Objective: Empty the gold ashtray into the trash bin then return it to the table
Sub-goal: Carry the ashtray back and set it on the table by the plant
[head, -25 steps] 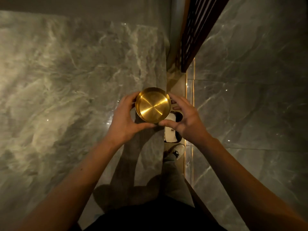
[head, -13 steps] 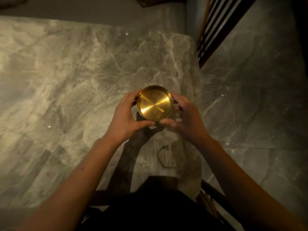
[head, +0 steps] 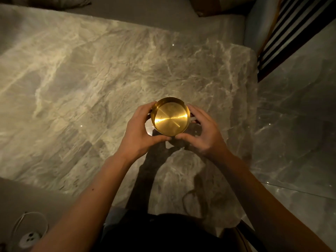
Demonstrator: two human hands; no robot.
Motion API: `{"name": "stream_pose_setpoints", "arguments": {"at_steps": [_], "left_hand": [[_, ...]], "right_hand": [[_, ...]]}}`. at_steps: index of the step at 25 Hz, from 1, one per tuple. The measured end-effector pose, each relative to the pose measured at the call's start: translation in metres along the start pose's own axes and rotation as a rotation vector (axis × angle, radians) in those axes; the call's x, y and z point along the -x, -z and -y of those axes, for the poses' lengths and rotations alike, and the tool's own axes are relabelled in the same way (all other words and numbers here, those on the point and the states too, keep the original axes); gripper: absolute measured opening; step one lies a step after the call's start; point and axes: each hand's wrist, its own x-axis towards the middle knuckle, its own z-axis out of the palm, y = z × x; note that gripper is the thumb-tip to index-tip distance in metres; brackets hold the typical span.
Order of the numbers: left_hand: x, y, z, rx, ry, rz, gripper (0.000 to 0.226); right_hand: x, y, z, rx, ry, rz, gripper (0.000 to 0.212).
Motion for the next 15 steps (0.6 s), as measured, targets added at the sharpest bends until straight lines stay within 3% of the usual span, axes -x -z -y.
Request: {"name": "stream_pose_setpoints", "arguments": {"at_steps": [5, 11, 15], "left_hand": [[0.008, 0.069, 0.052, 0.01, 0.036, -0.024, 0.095], [0.004, 0.172, 0.108, 0.001, 0.019, 0.026, 0.097], [0.003, 0.219, 0.127, 0.028, 0.006, 0.023, 0.096]], "right_hand": [[-0.026, -0.078, 0.032, 0.071, 0.039, 0.015, 0.086], [-0.06, -0.172, 0.094, 0.015, -0.079, -0.007, 0.08], [-0.076, -0.207, 0.127, 0.04, -0.029, -0.039, 0.08]]}}
